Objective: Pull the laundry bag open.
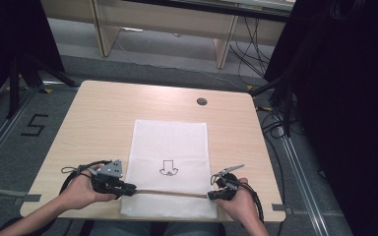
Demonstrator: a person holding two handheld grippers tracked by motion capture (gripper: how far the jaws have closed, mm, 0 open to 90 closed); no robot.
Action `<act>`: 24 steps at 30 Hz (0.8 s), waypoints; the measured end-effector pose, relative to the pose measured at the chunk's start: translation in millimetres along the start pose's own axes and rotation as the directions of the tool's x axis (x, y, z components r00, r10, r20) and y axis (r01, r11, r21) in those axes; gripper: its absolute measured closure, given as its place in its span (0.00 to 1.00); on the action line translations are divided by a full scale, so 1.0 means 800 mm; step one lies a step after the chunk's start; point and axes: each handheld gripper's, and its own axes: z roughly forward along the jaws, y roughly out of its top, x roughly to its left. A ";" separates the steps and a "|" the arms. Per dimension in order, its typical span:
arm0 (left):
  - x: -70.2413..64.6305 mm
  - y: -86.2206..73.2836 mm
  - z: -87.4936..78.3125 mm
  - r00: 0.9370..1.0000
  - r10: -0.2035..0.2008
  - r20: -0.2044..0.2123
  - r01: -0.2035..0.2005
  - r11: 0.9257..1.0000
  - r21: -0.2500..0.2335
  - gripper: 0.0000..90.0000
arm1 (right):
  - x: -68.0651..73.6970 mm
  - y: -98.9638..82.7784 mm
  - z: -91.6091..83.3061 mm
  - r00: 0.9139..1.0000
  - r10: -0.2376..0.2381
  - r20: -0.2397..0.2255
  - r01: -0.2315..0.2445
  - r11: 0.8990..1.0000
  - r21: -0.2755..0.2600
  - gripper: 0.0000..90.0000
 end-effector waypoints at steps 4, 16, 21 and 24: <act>0.001 -0.001 -0.002 1.000 0.024 0.001 -0.024 1.000 0.006 0.90 | -0.001 0.000 0.001 1.000 -0.020 -0.006 0.019 1.000 -0.010 1.00; 0.005 -0.005 -0.007 1.000 0.006 -0.006 -0.006 1.000 0.004 0.90 | -0.002 0.000 0.001 1.000 -0.021 -0.008 0.021 1.000 -0.012 1.00; 0.009 -0.011 -0.016 0.999 -0.016 -0.031 0.017 1.000 0.011 0.90 | -0.003 0.001 0.001 1.000 -0.024 -0.013 0.024 1.000 -0.013 1.00; 0.011 -0.016 -0.021 0.999 -0.022 -0.043 0.022 1.000 0.021 0.90 | -0.001 0.001 0.000 1.000 -0.002 -0.007 0.002 1.000 -0.001 1.00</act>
